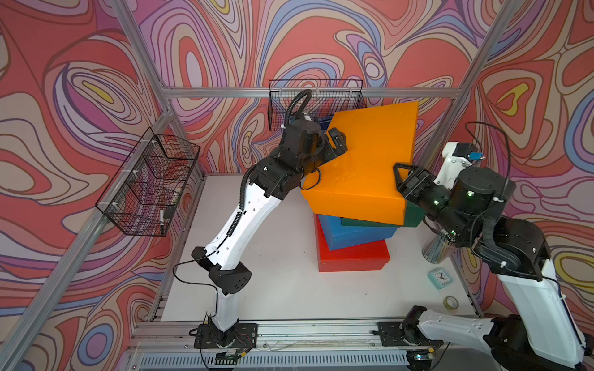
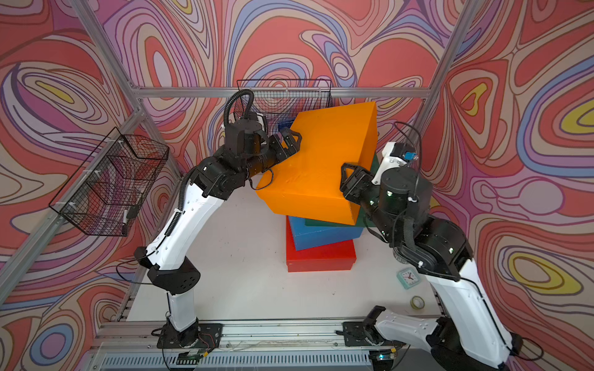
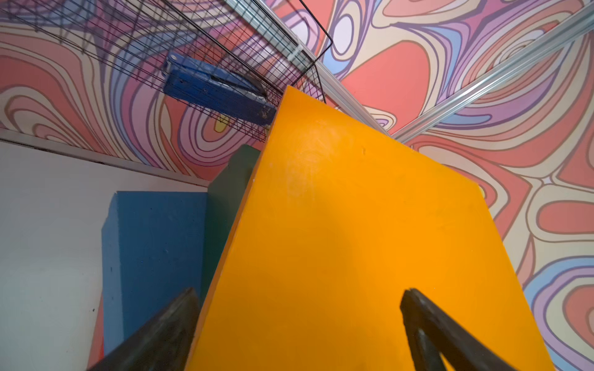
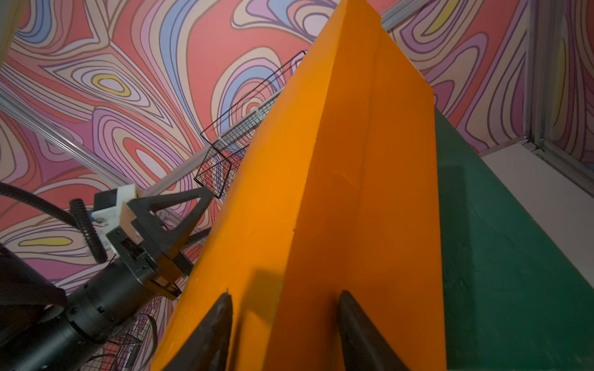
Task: Stack the shoeboxes
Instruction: Place the shoebox at the shoebox.
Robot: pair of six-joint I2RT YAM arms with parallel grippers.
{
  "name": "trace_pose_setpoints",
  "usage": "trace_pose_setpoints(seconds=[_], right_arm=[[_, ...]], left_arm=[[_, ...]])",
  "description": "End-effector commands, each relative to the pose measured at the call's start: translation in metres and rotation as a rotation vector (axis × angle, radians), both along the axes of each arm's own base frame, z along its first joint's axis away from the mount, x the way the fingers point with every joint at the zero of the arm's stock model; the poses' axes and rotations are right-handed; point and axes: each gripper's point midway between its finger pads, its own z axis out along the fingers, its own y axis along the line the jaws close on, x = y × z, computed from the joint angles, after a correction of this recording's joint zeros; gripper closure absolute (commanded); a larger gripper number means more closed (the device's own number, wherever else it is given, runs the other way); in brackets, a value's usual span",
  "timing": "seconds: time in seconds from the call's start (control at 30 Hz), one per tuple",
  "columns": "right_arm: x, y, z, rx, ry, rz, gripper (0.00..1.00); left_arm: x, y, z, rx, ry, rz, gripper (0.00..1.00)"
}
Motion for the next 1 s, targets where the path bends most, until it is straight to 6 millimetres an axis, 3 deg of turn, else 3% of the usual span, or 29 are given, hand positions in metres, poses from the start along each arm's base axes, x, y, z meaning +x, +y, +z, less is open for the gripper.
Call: trace_pose_setpoints(seconds=[0.0,0.17,0.4,0.53,0.7,0.97], right_arm=[[0.021,0.053,-0.070,-0.103,0.222,0.197,0.46],[0.042,0.039,-0.079,-0.083,0.261,0.166,0.43],[0.071,-0.003,-0.088,-0.024,0.307,0.095,0.39],[0.082,-0.023,-0.093,-0.011,0.331,0.067,0.31],[0.098,-0.048,-0.112,0.026,0.392,0.052,0.23],[0.106,-0.069,-0.098,0.025,0.369,0.020,0.19]], left_arm=[[-0.046,-0.052,0.029,-0.166,0.003,-0.238,0.00],[-0.044,-0.044,0.039,-0.178,-0.023,-0.227,0.00],[-0.041,-0.052,0.047,-0.215,-0.052,-0.257,0.00],[-0.039,-0.057,0.049,-0.227,-0.060,-0.271,0.00],[-0.036,-0.058,0.046,-0.219,-0.060,-0.274,0.00],[-0.027,-0.051,0.030,-0.183,-0.020,-0.240,0.00]])
